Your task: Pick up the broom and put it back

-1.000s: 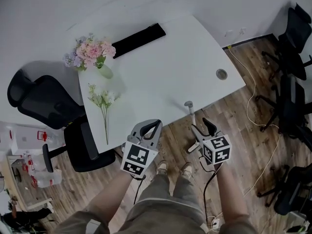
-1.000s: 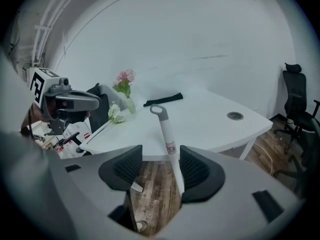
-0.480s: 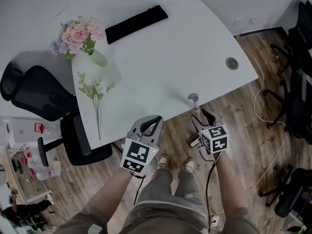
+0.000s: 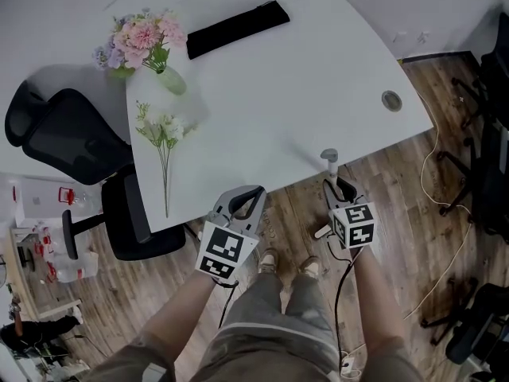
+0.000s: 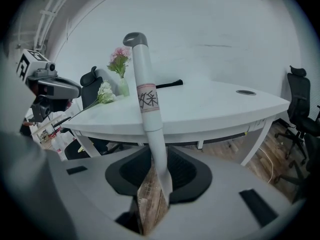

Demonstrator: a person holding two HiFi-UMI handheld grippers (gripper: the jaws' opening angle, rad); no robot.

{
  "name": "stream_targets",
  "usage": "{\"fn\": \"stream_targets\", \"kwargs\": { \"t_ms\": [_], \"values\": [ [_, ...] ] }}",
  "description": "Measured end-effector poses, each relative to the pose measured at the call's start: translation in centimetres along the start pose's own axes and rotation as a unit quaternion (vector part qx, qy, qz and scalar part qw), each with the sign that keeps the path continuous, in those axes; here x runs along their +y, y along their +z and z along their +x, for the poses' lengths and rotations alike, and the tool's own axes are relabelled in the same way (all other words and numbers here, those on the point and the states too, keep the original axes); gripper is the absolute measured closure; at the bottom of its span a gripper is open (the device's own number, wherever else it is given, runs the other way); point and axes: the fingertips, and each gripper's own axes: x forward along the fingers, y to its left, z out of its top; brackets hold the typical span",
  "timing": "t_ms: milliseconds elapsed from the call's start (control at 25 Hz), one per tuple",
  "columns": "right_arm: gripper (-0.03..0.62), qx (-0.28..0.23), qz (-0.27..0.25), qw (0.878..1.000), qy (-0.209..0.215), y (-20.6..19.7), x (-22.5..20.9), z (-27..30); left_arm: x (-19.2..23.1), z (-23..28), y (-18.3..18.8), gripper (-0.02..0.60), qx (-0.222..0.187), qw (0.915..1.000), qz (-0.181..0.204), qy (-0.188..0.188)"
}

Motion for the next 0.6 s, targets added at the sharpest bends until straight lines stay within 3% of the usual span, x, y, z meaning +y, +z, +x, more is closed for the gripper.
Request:
{"fn": "stream_targets", "kwargs": {
  "t_ms": [400,600],
  "values": [
    [0.485,0.009,-0.028,0.999,-0.013,-0.4,2.3,-6.6,-1.1,-4.0,1.6,0.565,-0.015,0.9999,0.000,-0.001],
    [0.487,-0.011,-0.033,0.999,-0.003,2.4,5.4,-10.9,-0.7,-7.7,3.7,0.565,-0.032,0.9994,-0.003,0.011]
  ]
}}
